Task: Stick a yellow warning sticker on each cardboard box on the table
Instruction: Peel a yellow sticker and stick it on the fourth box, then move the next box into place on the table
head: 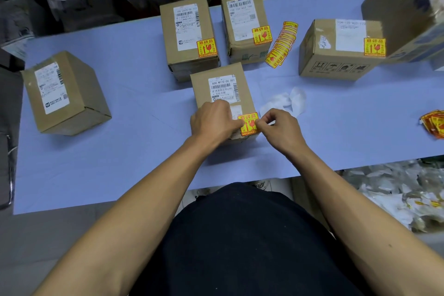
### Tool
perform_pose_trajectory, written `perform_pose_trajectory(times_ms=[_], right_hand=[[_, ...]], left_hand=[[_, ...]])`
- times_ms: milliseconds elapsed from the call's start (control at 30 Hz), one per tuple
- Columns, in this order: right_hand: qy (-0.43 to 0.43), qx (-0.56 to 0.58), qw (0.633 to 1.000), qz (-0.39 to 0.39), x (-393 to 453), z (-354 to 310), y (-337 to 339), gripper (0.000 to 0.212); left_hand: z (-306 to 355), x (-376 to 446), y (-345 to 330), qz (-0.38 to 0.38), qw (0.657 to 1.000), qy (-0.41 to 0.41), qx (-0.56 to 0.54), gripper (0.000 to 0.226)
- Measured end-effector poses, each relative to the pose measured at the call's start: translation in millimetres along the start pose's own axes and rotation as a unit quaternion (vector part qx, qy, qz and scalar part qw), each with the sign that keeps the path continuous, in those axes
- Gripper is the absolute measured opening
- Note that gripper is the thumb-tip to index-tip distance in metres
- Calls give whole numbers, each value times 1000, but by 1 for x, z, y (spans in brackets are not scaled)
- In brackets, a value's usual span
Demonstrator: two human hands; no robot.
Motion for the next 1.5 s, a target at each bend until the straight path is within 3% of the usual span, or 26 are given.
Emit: perform_pose_trajectory(times_ms=[133,233,300,400,467,567,700,800,900,967,1100,1300,1500], right_hand=[[-33,29,999,-12,6,5,-4,35],[-56,96,993,-47,13,-4,-21,58],[-28,98,993,-60,13,-10,-33,52],[11,92,994,-56,2,-6,-38,24],[25,106,991,-75,-7,-3,-36,25],[20,127,985,-112,-11,8,-34,35],[-32,175,973,-146,-2,26,-33,74],[-57,213,968,-116,14,19,-30,76],[-63,215,966,-125,35,-2,-36,73],[-65,215,963,-151,45,-10,-42,66],[-51,229,956,-176,48,-17,-45,34],[-58,235,954,-178,36,-15,-53,37],[-34,198,960,-196,10,-41,-99,38]], left_hand=[[-20,-5,4,78,993,-91,-7,41],[-40,-9,-10,48,993,-108,20,64],[-48,-11,-23,2,996,-91,20,70],[-51,-11,-32,-5,995,-100,21,70],[-52,-10,-34,-3,995,-99,21,71],[-54,-9,-35,-5,995,-100,4,71],[-57,-9,-29,30,987,-91,-129,76],[-61,-5,-29,37,952,42,-302,84],[-62,4,-34,-6,845,185,-502,89],[-61,10,-37,-24,805,213,-554,85],[-54,14,-42,-36,796,183,-576,49],[-59,3,-42,-33,782,171,-598,40],[-112,-25,-33,-14,771,186,-609,40]])
Point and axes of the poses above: each hand's wrist, its own x-axis towards the middle knuckle, its own y-axis out of the back of the hand, z = x × y, the point moved 3 cm from there along x, towards the middle knuckle, and after that the axes turned 2 degrees about -z, right-handed, at the moved point
